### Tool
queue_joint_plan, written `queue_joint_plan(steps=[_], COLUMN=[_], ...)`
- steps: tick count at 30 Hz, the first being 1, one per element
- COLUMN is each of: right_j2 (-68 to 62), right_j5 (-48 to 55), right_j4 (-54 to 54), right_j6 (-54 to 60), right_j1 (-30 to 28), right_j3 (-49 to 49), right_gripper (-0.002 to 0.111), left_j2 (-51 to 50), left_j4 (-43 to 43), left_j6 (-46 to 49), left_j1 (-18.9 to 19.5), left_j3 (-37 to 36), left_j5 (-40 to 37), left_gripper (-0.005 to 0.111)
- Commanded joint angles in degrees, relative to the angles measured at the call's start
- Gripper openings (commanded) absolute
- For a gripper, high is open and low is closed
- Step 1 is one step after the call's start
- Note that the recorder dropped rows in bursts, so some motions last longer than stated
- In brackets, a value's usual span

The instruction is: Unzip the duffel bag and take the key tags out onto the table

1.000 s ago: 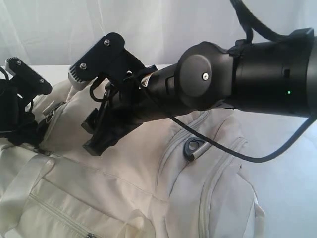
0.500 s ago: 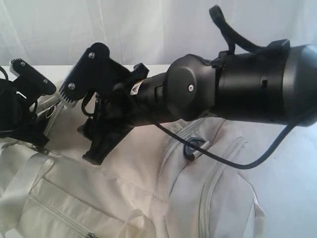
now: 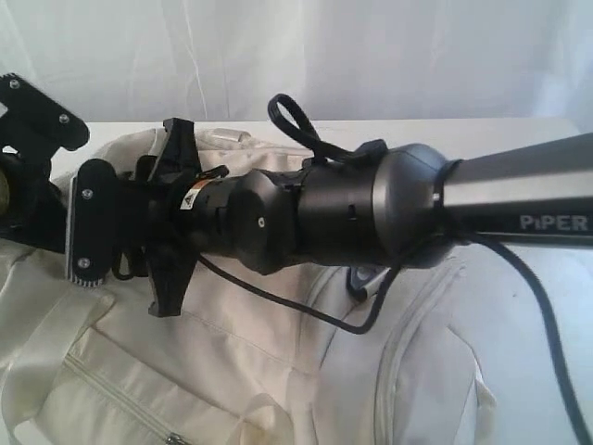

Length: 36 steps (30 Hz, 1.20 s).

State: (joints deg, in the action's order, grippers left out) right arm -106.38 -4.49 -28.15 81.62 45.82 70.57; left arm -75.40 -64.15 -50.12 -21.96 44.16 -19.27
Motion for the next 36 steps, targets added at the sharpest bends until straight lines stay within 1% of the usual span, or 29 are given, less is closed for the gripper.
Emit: queue_joint_plan(steps=[1,2,4,6,7,10,12,14,16,18,23,25,29,36], right_j2=[-3.15,-3.58,-5.69,-6.52,-7.24,-8.31,-8.73,-8.86,-8.59,-7.83,-6.76,-6.50,-6.43,-6.43], right_j5=[-2.66,-3.02,-6.92,-10.62,-12.01,-12.13,-12.27,-12.36,-12.85,-13.41,-22.28,-24.16,-22.11,-21.29], right_j4=[1.20,1.20,1.20,1.20,1.20,0.90,0.80,0.57,0.57,0.67,0.67,0.67,0.67,0.83], right_j6=[4.67,5.26,5.83,5.62,5.62,5.23,5.12,4.99,3.67,0.81,-8.01,-10.44,-15.09,-24.12], right_j1=[0.09,0.09,0.09,0.09,0.09,0.09,0.09,0.09,0.09,0.09,-0.45,-1.18,-3.44,-8.22], right_j3=[1.81,1.93,2.16,2.16,2.55,3.55,3.95,4.15,4.15,4.15,4.15,4.27,5.13,6.96], right_gripper=[0.056,0.056,0.056,0.052,0.049,0.046,0.041,0.031,0.014,0.000,0.000,0.000,0.000,0.000], left_j2=[2.86,3.24,3.65,3.65,3.65,3.65,3.65,3.65,3.65,3.65,3.65,3.65,3.65,3.65], left_j4=[0.65,0.91,1.09,1.51,2.15,2.25,2.25,2.25,2.25,2.25,3.50,4.17,6.57,15.62], left_j6=[1.07,1.07,1.07,1.07,1.07,1.07,1.07,1.07,1.07,1.07,1.07,1.07,2.05,10.17], left_j1=[0.04,0.04,0.04,0.04,0.04,0.04,0.04,0.04,0.04,0.04,0.04,0.04,0.04,0.04], left_j3=[-1.53,-1.52,-1.52,-1.52,-1.52,-1.52,-1.52,-1.52,-1.52,-1.52,-1.52,-1.52,-1.52,-1.52], left_j5=[2.27,2.90,4.23,4.66,4.64,4.64,4.64,4.68,4.57,4.28,2.68,2.63,3.05,2.94], left_gripper=[0.000,0.000,0.000,0.000,0.000,0.000,0.000,0.000,0.000,0.000,0.000,0.000,0.000,0.000])
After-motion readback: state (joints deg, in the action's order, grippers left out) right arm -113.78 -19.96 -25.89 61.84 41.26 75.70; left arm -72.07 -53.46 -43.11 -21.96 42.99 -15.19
